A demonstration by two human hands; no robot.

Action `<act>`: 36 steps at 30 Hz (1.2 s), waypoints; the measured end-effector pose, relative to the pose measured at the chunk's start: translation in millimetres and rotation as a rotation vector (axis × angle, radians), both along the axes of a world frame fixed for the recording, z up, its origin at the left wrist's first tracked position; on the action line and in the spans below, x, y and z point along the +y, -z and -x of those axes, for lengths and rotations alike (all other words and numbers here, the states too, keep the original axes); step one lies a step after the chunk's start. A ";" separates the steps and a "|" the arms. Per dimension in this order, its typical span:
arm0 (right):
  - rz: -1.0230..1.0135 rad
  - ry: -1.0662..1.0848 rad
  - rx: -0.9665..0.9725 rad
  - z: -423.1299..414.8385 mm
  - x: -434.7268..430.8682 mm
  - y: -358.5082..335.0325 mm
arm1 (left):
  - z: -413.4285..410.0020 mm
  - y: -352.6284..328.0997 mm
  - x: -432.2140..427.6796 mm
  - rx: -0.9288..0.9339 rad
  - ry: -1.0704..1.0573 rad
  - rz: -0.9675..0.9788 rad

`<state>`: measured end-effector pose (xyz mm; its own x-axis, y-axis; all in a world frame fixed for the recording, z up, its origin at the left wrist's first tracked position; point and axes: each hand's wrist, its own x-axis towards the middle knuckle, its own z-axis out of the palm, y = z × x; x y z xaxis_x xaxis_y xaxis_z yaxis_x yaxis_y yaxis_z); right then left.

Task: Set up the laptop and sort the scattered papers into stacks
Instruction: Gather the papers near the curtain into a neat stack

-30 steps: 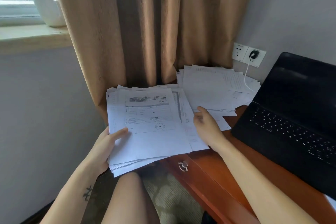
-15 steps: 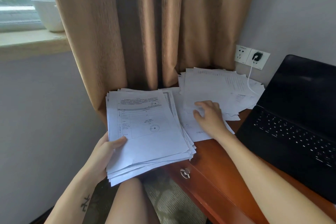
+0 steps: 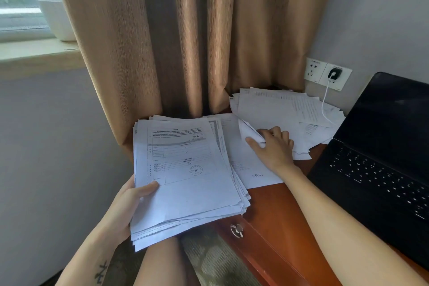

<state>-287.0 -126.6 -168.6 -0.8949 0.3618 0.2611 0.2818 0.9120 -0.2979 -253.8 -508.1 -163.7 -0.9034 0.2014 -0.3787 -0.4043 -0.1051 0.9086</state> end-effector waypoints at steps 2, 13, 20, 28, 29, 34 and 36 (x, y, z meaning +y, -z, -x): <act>0.007 -0.017 0.020 -2.0 -1.0 2.7 | 0.5 1.3 -0.2 -0.003 -0.005 -0.003; 0.012 -0.024 0.309 -6.9 -3.1 3.3 | 0.4 1.8 0.1 0.011 -0.002 0.010; 0.172 -0.038 0.488 -25.5 -11.0 -4.6 | 1.2 1.1 -0.4 0.010 0.006 0.004; 0.293 -0.218 0.559 -68.6 -41.4 -19.5 | -0.7 -2.0 1.2 0.016 0.018 0.000; 0.314 -0.249 0.548 -72.8 -44.5 -20.5 | -0.8 -2.2 1.4 0.014 0.018 0.004; 0.333 -0.515 0.426 -97.0 -78.9 -26.8 | -3.0 -4.9 3.2 0.004 0.002 -0.006; 0.286 -0.595 0.284 -101.3 -89.2 -25.6 | -4.0 -5.2 3.1 0.001 0.006 -0.014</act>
<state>-185.8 -215.8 -143.1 -0.8731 -0.0774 0.4814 -0.3631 0.7621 -0.5361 -249.8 -505.0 -158.5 -0.9023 0.2125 -0.3750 -0.4043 -0.1157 0.9073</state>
